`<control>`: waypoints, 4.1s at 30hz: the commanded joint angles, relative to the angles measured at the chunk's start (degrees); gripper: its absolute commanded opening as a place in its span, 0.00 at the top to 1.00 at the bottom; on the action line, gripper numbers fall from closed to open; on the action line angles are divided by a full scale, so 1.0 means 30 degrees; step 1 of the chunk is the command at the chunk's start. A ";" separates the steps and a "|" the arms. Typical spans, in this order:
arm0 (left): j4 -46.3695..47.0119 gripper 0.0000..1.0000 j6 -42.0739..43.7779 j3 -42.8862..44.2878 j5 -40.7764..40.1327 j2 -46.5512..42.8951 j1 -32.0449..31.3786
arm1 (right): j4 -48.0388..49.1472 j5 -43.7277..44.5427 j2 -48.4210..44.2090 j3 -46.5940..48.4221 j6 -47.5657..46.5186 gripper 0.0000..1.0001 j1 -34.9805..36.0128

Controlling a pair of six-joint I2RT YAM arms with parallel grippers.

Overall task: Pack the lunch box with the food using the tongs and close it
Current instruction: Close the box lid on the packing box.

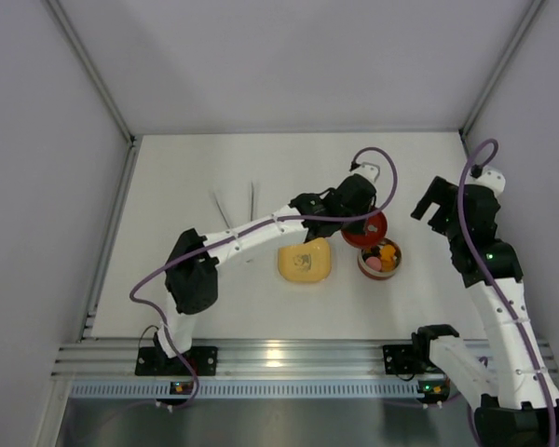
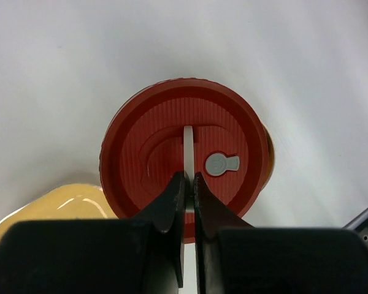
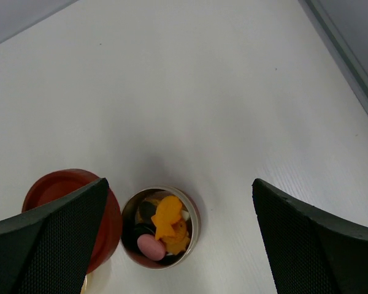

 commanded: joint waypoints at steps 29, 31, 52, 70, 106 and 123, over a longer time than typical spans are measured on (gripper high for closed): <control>-0.0232 1.00 0.0055 0.4045 0.3743 0.4816 -0.1243 | -0.1256 0.0669 -0.1049 0.0805 -0.0320 0.01 -0.0369; -0.0173 1.00 -0.0061 0.4015 0.3861 0.4933 -0.1243 | -0.1256 0.0640 -0.1078 0.0776 -0.0350 0.00 -0.0369; 0.0208 1.00 -0.0355 0.4015 0.3833 0.6134 -0.1185 | -0.1052 0.0464 -0.1079 0.0658 -0.0438 0.00 -0.0398; 0.0325 0.97 -0.1175 0.3078 0.3627 0.6691 -0.0570 | -0.1080 0.0259 -0.0961 0.0394 -0.0555 0.00 -0.0369; 0.1175 0.59 -0.2172 0.0294 0.4741 0.6927 0.0046 | -0.0963 -0.0326 -0.0990 -0.0162 -0.0497 0.01 -0.0369; 0.0032 0.44 -0.0444 0.1876 0.2718 0.6193 0.0046 | -0.0904 -0.0385 -0.1020 -0.0133 -0.0584 0.00 -0.0369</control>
